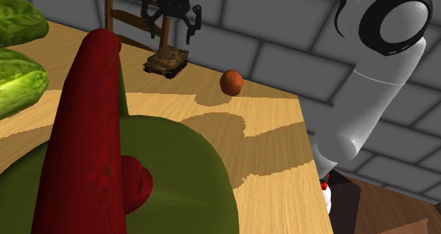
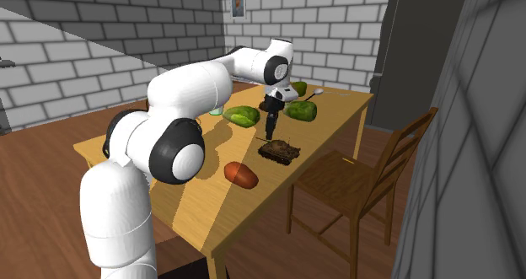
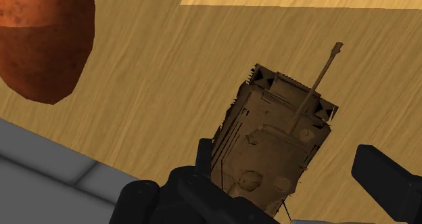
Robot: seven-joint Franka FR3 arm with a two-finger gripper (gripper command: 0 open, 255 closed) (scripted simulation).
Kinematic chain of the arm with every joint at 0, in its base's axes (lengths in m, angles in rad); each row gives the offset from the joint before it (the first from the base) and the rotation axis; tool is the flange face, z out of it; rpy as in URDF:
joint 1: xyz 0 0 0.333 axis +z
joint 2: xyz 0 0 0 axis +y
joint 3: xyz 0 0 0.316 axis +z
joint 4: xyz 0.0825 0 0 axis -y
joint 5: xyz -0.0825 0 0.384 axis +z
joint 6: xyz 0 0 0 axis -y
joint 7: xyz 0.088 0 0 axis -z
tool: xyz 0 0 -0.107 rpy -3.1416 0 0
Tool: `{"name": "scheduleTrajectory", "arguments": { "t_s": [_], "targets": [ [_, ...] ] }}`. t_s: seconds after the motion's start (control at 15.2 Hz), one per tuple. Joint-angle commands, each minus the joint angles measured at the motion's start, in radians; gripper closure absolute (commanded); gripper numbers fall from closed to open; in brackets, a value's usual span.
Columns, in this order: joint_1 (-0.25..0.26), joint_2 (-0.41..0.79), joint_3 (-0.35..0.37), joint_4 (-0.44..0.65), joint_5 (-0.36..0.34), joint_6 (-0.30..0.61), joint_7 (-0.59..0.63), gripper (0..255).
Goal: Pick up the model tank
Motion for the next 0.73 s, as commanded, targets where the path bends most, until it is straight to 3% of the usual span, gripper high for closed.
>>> {"name": "scheduleTrajectory", "arguments": {
  "t_s": [0.0, 0.53, 0.59, 0.66],
  "targets": [
    [0.011, 0.042, 0.001, 0.043, -0.021, -0.005, 0.036, 0],
    [0.000, 0.012, -0.004, -0.082, -0.006, 0.093, 0.019, 0],
    [0.000, 0.011, -0.003, -0.085, -0.006, 0.095, 0.019, 255],
    [0.000, 0.010, -0.003, -0.087, -0.005, 0.096, 0.019, 255]
  ]
}}
